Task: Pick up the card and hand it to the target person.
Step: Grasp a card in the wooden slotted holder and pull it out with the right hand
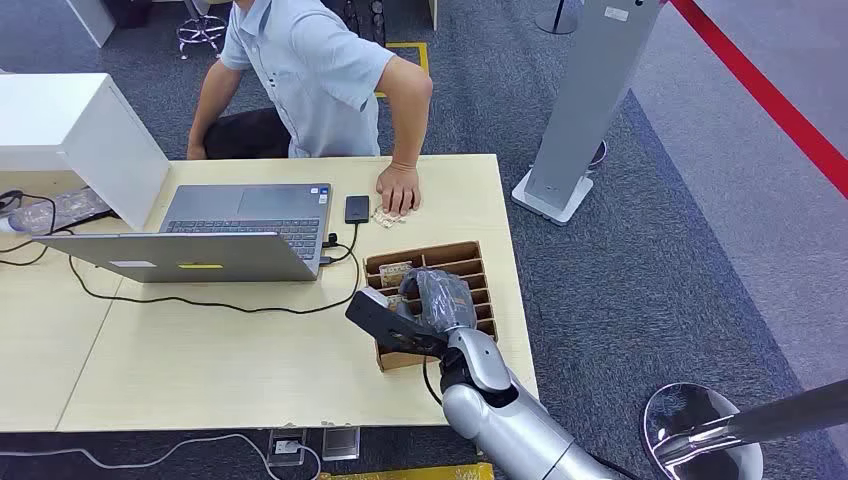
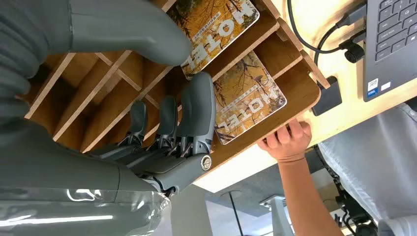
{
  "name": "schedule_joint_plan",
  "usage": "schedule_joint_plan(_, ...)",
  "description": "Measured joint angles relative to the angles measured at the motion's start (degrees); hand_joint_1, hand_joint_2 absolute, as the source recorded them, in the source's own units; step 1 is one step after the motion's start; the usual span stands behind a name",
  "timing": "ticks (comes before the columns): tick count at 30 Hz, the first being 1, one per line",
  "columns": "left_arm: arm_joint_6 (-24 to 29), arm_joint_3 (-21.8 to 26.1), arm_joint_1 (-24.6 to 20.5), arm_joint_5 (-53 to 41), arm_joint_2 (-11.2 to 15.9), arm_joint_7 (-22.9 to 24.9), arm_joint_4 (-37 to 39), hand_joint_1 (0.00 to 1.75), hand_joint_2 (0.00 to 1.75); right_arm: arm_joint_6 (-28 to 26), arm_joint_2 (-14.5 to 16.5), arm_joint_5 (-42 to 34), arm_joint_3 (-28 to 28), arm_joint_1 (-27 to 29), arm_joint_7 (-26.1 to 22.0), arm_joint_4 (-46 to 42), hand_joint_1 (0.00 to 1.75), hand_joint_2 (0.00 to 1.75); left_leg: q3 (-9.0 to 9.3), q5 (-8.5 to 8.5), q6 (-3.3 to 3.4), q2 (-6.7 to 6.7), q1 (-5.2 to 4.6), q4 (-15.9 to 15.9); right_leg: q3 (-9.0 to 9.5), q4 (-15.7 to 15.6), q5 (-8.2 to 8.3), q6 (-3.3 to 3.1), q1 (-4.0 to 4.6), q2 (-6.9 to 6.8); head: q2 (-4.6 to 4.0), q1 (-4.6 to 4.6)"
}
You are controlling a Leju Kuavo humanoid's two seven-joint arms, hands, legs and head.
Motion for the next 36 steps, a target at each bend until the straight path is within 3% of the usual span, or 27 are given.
schedule_joint_plan(16, -0.18, 0.0, 0.02, 0.0, 0.0, -0.01, 0.0, 0.0, 1.75, 0.62, 0.02, -0.13, 0.04, 0.22, 0.02, 0.47, 0.9, 1.75, 0.01, 0.01, 0.0, 0.0, 0.0, 0.0, 0.01, 0.0, 0.0, 0.0, 0.0, 0.0, -0.01, 0.0)
schedule_joint_plan(28, -0.2, 0.0, 0.02, 0.36, 0.0, -0.32, 0.0, 0.0, 1.75, 2.73, 0.08, 0.48, 0.32, 0.44, -0.05, 0.08, 1.06, 1.75, 0.01, 0.01, 0.0, 0.0, 0.0, 0.0, 0.01, 0.0, 0.0, 0.0, 0.0, 0.0, -0.01, 0.02)
schedule_joint_plan(36, 0.06, 0.04, 0.03, 1.68, 0.0, -0.06, 0.0, 0.0, 1.75, 4.6, 0.54, 0.27, 0.93, 0.74, -1.05, -0.88, 1.51, 1.75, 0.01, 0.01, 0.0, 0.02, 0.01, 0.0, 0.01, 0.0, 0.0, 0.0, 0.0, 0.02, 0.0, -0.02)
